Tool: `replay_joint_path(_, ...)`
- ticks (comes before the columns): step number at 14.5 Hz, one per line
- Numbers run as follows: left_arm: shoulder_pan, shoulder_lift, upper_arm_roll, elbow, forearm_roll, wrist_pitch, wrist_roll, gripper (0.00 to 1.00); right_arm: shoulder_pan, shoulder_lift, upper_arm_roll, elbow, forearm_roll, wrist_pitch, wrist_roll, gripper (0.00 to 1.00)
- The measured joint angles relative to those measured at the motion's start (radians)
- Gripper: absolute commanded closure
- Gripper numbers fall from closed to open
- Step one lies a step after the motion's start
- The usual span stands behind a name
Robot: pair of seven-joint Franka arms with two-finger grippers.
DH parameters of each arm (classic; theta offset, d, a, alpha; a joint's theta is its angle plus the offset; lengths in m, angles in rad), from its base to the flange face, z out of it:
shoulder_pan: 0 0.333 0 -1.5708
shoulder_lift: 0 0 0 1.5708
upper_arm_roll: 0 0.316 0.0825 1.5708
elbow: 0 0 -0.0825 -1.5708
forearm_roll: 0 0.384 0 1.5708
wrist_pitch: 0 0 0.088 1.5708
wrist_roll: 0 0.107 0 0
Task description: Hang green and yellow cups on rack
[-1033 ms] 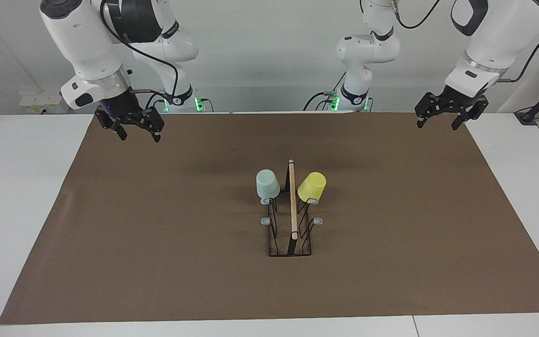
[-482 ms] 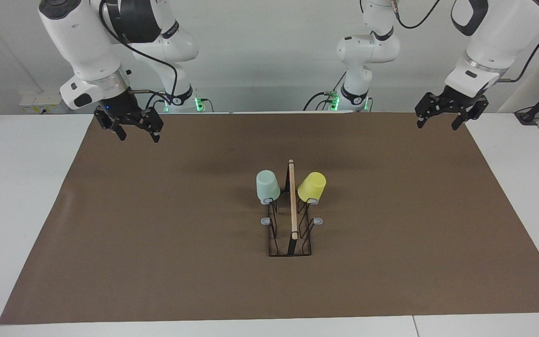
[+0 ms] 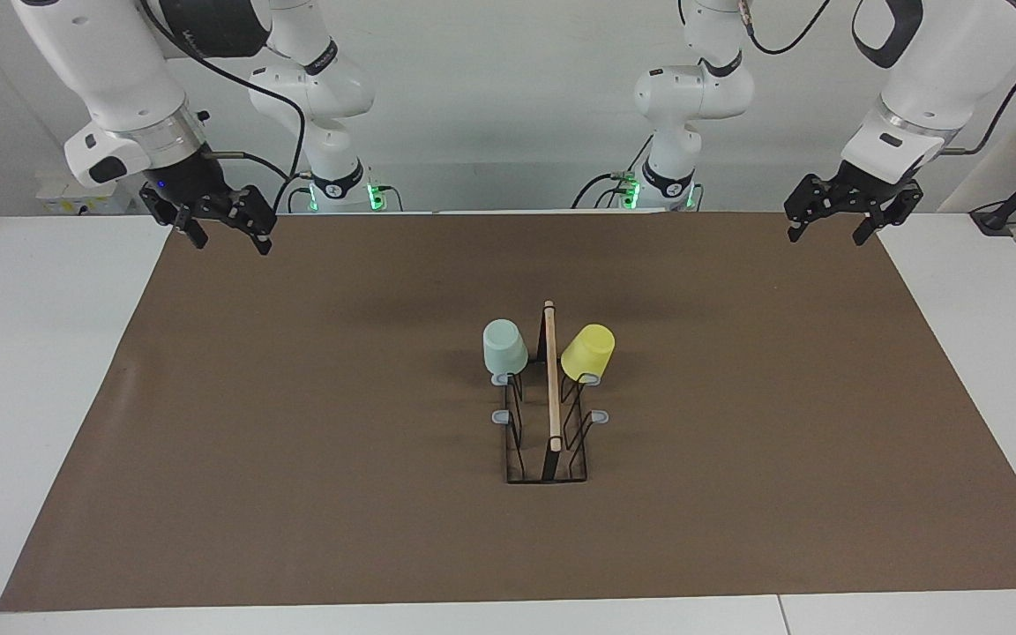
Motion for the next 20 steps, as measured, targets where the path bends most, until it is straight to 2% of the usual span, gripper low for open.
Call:
replay_joint_path(13, 0.0, 0.0, 0.001, 0.0, 0.0, 0.001, 0.0, 0.0, 0.003, 0.01, 0.006, 0.017, -0.037, -0.005, -0.207, 0.0)
replay_joint_path(20, 0.0, 0.0, 0.001, 0.0, 0.0, 0.001, 0.0, 0.0, 0.003, 0.01, 0.007, 0.017, -0.037, -0.004, -0.204, 0.0)
